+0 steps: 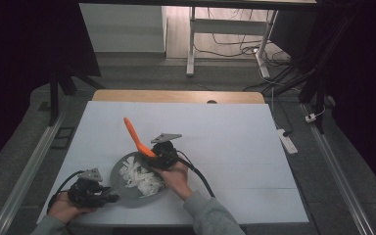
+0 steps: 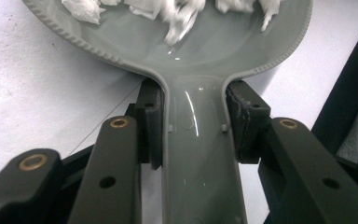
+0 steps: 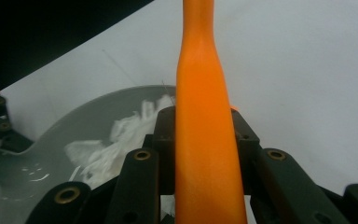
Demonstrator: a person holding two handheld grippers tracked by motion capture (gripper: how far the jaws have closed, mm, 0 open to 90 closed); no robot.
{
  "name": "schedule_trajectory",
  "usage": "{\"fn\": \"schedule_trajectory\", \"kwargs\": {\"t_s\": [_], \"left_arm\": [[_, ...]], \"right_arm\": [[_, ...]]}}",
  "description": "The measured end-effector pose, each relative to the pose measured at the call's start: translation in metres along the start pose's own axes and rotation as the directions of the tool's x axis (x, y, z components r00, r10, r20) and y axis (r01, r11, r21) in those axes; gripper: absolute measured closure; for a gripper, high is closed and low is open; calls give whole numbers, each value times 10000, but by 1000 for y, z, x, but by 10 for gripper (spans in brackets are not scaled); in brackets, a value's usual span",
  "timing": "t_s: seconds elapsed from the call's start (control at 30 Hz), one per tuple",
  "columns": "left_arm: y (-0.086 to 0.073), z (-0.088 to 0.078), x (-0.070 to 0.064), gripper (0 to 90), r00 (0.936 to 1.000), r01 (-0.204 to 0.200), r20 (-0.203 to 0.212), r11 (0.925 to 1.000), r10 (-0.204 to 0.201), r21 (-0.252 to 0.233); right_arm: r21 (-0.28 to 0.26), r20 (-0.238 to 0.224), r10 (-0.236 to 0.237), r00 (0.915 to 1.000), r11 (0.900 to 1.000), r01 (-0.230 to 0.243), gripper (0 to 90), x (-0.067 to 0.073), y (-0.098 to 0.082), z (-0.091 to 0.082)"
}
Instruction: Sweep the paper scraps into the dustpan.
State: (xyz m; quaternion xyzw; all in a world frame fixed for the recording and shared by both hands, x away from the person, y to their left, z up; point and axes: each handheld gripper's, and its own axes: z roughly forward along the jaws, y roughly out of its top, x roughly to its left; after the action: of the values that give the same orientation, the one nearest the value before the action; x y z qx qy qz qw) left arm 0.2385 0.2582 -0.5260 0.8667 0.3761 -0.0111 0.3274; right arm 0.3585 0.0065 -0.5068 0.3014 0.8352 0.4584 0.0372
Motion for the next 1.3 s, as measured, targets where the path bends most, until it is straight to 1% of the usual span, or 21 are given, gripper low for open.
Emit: {"fn": "schedule_trajectory", "kwargs": {"t_s": [0.1,0.17,0.27,0.43,0.57,0.67,0.7,0.77,0.8,0.9,0.97,1.03,1.1,1.13,1.17,1.23,1.3], "left_arm": [[0,0,0,616,10000,-4,3,10000,4,-7],[0,0,0,616,10000,13,8,10000,-13,-8],[0,0,0,616,10000,8,13,10000,-8,-6],[0,1,0,617,10000,20,20,10000,-20,-15],[0,1,0,616,10000,35,13,10000,-35,-27],[-1,1,0,616,10000,51,12,10000,-51,-38],[-1,1,0,617,10000,50,9,10000,-50,-38],[0,1,0,616,10000,52,13,10000,-52,-36],[0,1,0,616,10000,52,16,10000,-51,-36],[0,1,-1,617,10000,50,-1,10000,-50,-45],[0,1,-1,617,10000,54,-4,10000,-54,-49],[0,1,-1,616,10000,57,-9,10000,-57,-42],[0,1,-1,617,10000,52,1,10000,-52,-44],[0,1,-1,616,10000,52,-9,10000,-52,-43],[0,1,-1,616,10000,50,-19,10000,-50,-41],[0,1,-1,616,10000,48,-27,10000,-48,-46],[0,1,-1,616,10000,46,-27,10000,-46,-43]], "right_arm": [[-22,-332,-215,9992,9998,214,708,10,1,0],[-188,-451,-443,9980,9989,434,708,13,2,-3],[-537,-282,-514,9983,9973,498,708,11,6,-11],[-991,106,-280,9996,9947,289,708,-3,13,-29],[-1238,548,-251,9982,9918,317,708,-13,14,-41],[-1131,1076,-351,9936,9925,473,708,-22,10,-47],[-1072,1168,-301,9927,9933,428,708,-26,8,-48],[-871,1528,-276,9879,9953,412,708,-33,3,-50],[-750,1685,-245,9854,9965,376,708,-36,0,-50],[-373,1909,-55,9816,9992,129,708,-47,-8,-48],[-139,2004,112,9796,9999,-86,708,-52,-13,-44],[1,1946,271,9805,9996,-277,709,-53,-16,-40],[9,1575,425,9866,9991,-432,709,-49,-17,-37],[39,1317,445,9903,9990,-455,709,-47,-16,-35],[104,1182,400,9922,9991,-415,709,-43,-16,-33],[225,932,334,9951,9991,-356,709,-35,-16,-28],[259,599,407,9974,9988,-423,709,-28,-16,-24]]}}
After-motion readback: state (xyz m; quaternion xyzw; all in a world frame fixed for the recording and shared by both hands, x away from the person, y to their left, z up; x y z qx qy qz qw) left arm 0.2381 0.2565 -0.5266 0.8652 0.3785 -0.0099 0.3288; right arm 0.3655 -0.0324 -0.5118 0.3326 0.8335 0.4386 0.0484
